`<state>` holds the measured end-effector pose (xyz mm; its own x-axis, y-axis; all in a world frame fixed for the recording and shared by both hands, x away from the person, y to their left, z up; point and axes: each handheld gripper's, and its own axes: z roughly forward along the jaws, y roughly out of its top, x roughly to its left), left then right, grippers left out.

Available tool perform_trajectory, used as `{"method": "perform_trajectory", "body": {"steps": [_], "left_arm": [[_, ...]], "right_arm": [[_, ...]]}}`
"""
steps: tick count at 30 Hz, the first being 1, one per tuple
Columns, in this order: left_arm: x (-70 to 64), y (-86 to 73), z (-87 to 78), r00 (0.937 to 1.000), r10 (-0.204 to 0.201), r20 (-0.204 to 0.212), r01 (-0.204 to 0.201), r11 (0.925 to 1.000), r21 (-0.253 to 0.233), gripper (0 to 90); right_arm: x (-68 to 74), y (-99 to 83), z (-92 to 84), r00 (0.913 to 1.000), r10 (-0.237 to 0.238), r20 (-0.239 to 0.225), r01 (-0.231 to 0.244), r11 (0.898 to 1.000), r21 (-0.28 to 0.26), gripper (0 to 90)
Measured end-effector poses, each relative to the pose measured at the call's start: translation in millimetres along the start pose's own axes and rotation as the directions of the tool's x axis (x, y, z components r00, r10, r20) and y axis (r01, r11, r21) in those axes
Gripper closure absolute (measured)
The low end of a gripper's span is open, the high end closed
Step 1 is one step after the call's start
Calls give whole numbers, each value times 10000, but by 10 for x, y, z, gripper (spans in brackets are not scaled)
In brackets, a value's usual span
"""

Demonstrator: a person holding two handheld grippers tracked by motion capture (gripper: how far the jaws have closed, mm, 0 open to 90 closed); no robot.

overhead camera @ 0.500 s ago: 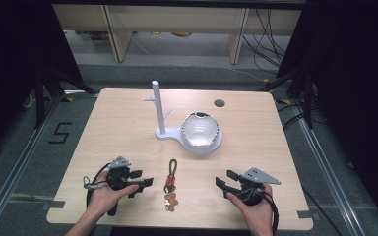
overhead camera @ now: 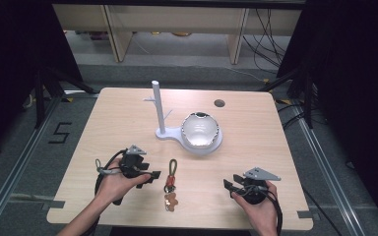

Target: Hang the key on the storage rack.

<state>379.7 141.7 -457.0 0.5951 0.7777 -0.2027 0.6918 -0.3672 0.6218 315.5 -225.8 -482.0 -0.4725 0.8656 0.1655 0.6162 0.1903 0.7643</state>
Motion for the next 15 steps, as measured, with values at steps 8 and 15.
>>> {"method": "perform_trajectory", "body": {"steps": [8,15], "left_arm": [[-58,227,212,9981,139,-607,-23,9824,1870,395],[-189,369,435,9978,-472,-467,577,9647,2568,394]], "right_arm": [[43,15,4,9997,226,-15,-225,9991,370,594],[110,27,6,9999,121,-79,-117,9983,567,584]]}}
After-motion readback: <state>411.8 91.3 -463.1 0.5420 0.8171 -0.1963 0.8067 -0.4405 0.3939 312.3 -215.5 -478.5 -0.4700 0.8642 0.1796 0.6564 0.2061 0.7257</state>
